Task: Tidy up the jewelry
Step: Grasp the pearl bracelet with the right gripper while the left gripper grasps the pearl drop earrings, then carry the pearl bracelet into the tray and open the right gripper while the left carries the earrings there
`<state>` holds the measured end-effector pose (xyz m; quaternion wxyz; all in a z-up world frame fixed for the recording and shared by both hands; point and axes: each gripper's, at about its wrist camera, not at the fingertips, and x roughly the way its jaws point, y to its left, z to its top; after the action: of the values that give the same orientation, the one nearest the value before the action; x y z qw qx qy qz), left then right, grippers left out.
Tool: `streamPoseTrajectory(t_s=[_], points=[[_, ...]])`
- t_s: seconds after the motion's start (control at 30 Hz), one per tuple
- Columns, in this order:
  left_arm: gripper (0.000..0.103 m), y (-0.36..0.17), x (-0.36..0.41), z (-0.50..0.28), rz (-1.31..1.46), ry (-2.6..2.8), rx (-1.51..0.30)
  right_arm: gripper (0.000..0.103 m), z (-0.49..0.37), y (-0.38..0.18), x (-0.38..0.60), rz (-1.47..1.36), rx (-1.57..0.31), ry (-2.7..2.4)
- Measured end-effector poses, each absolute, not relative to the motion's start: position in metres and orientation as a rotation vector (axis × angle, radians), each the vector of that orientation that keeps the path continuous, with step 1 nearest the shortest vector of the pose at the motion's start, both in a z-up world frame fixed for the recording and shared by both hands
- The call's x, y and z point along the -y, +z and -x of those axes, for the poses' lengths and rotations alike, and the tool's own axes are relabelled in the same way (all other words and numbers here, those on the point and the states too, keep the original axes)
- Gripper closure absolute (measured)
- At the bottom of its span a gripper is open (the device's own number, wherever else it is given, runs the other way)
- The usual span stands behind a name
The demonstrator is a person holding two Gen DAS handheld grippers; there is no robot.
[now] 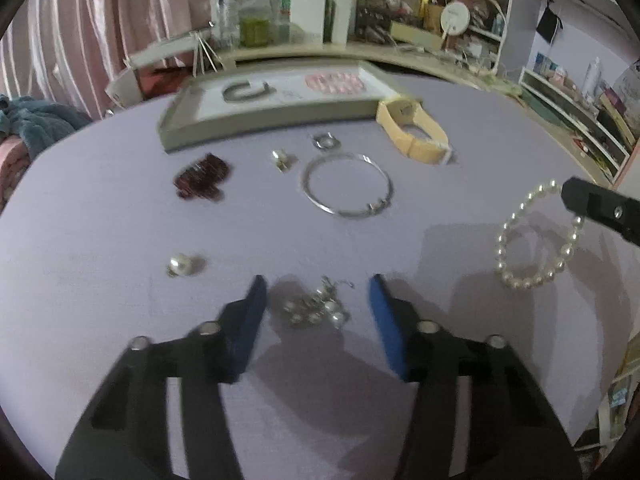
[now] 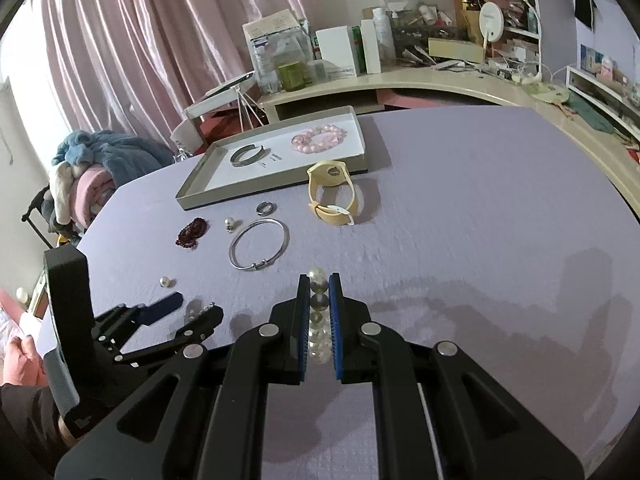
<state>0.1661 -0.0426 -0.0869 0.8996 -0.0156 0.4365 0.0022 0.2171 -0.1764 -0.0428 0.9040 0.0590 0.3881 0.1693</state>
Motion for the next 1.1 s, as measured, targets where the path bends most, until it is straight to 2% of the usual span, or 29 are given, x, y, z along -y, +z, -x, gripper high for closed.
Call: streamPoseTrajectory(t_s=[0.1,0.13,0.17,0.47,0.7,1.1], points=[[0.074,-0.086,0.045,-0.168,0.017,0.01,-0.902,0.093,-0.217,-0.042,0.177,-0.134,-0.801,0.352],[0.089,-0.086,0.045,-0.168,0.021,0.007,-0.9,0.093,-0.218,-0.041,0.176,-0.135,-0.8,0.354],[0.093,-0.086,0.043,-0.168,0.029,0.001,-0.899,0.093,-0.218,-0.041,0.176,-0.136,-0.798,0.357],[0.097,-0.063,0.022,-0.166,0.112,-0.063,-0.875,0.093,-0.223,-0.012,0.167,-0.135,-0.719,0.404],[0.097,-0.003,-0.004,-0.166,0.138,-0.086,-0.768,0.093,-0.238,0.022,0.164,-0.136,-0.624,0.435],[0.097,0.089,-0.036,-0.209,0.109,-0.058,-0.64,0.093,-0.285,0.059,0.152,-0.122,-0.542,0.467]])
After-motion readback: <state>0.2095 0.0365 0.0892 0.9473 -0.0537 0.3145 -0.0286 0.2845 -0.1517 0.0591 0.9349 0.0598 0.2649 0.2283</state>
